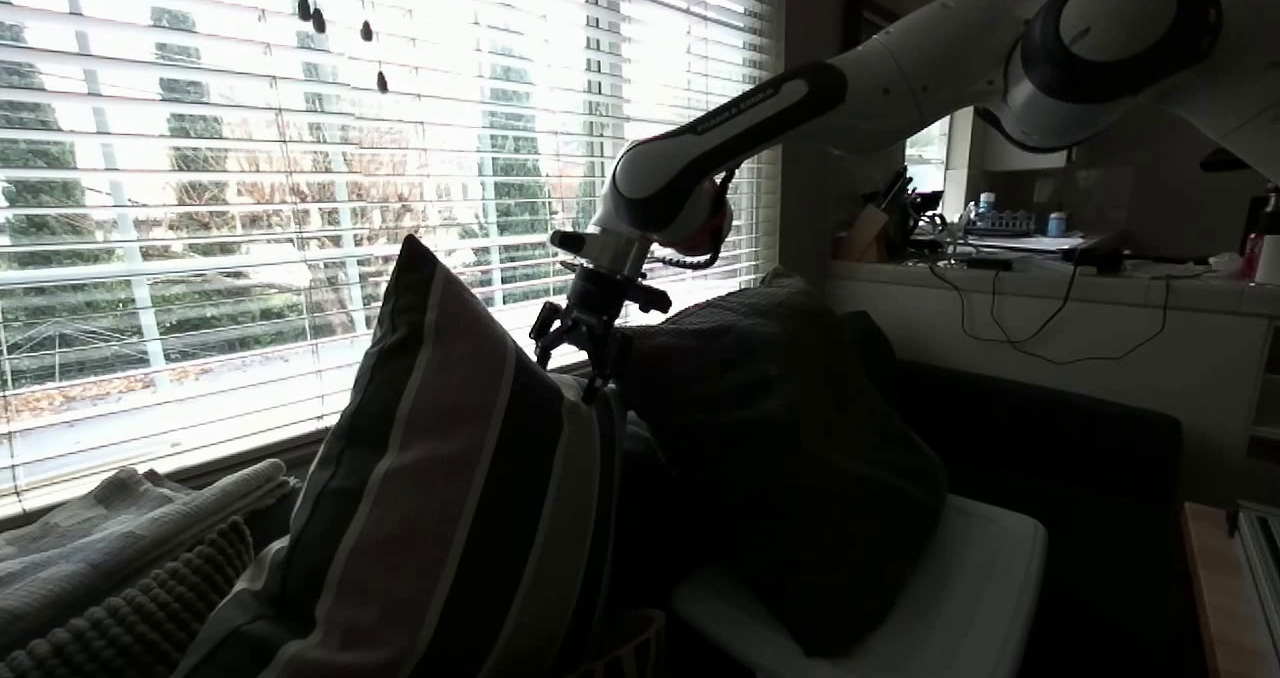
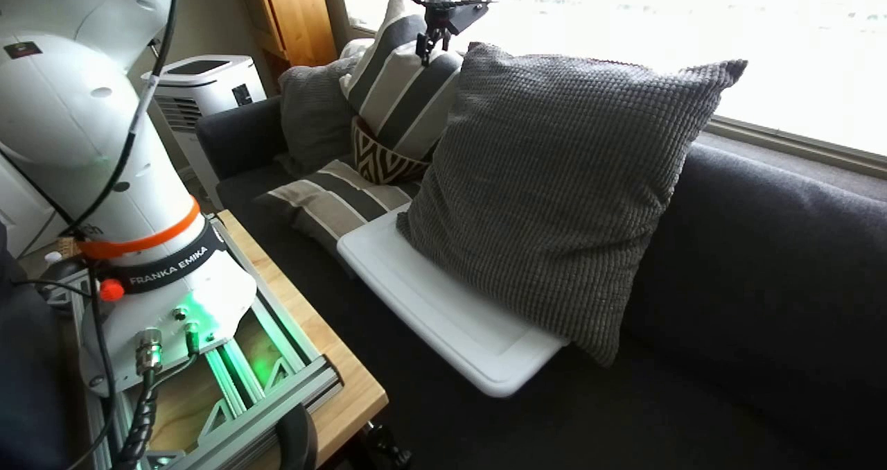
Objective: Pick up the striped pillow and move it to the right of the couch
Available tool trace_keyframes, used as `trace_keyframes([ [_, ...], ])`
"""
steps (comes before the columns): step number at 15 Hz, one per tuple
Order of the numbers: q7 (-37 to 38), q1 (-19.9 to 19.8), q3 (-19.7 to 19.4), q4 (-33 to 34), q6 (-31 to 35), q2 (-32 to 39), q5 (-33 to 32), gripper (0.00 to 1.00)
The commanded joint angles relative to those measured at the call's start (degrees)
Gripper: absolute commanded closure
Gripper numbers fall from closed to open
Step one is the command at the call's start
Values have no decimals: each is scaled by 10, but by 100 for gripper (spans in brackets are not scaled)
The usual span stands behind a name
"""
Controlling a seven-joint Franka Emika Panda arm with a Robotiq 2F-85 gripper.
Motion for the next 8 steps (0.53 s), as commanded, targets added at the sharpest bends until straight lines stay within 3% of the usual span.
trace_keyframes([
  [1,-17,2,8,34,-13,32,-7,26],
  [8,20,9,6,43,-11,31,0,79],
])
